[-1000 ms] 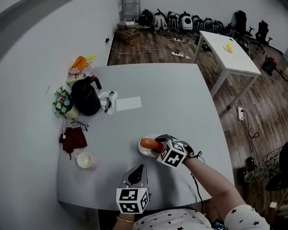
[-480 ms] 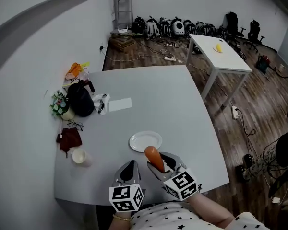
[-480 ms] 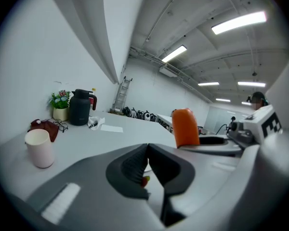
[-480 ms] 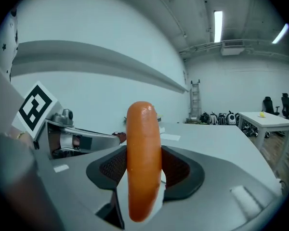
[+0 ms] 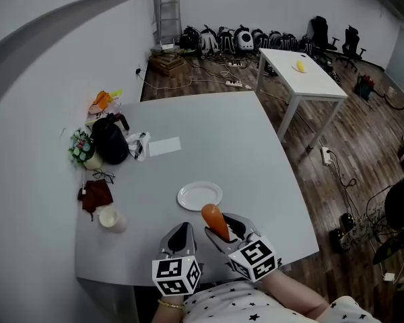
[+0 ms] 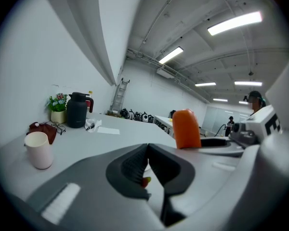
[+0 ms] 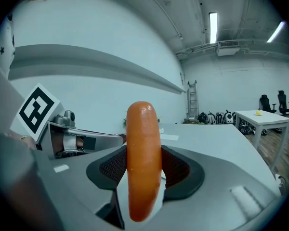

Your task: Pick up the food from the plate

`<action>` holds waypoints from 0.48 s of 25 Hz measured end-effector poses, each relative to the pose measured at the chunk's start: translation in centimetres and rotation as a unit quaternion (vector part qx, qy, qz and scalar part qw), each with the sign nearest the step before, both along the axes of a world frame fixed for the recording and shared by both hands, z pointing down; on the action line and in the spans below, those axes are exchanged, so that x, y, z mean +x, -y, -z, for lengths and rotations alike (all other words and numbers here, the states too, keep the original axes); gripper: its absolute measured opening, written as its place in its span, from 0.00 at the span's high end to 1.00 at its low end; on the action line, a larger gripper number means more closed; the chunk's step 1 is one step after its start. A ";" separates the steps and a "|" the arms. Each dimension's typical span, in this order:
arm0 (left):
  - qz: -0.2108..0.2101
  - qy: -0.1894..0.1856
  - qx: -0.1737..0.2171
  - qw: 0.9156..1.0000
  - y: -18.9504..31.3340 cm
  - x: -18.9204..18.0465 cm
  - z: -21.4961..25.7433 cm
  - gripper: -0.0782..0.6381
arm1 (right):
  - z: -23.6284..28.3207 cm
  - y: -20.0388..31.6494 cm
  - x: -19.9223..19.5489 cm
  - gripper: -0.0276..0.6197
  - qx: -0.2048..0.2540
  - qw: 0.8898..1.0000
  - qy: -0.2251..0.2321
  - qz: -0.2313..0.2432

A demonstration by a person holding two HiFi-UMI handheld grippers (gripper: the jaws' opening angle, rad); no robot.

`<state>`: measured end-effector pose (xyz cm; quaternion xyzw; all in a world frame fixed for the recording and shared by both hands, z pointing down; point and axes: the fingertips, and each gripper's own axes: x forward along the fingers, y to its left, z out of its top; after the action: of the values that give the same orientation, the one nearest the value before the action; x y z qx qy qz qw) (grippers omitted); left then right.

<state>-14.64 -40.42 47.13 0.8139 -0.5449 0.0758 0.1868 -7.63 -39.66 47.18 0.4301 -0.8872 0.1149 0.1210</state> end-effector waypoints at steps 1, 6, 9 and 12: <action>0.000 0.001 -0.001 1.000 0.0 0.0 0.0 0.88 | 0.1 0.0 0.1 0.63 0.001 1.000 0.000 -0.001; 0.002 0.003 -0.005 1.000 0.2 -0.2 -0.2 0.88 | 0.2 0.4 0.1 0.63 0.006 1.000 0.003 -0.007; 0.003 0.003 -0.005 1.000 0.4 -0.4 -0.1 0.88 | 0.2 0.7 -0.1 0.63 0.007 1.000 0.003 -0.007; 0.004 0.005 -0.007 1.000 0.7 -0.6 -0.2 0.88 | 0.1 1.0 -0.3 0.63 0.006 1.000 0.003 -0.006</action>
<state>-15.27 -41.08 47.37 0.8101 -0.5484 0.0831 0.1899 -7.96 -40.68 47.05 0.4354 -0.8859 0.1110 0.1151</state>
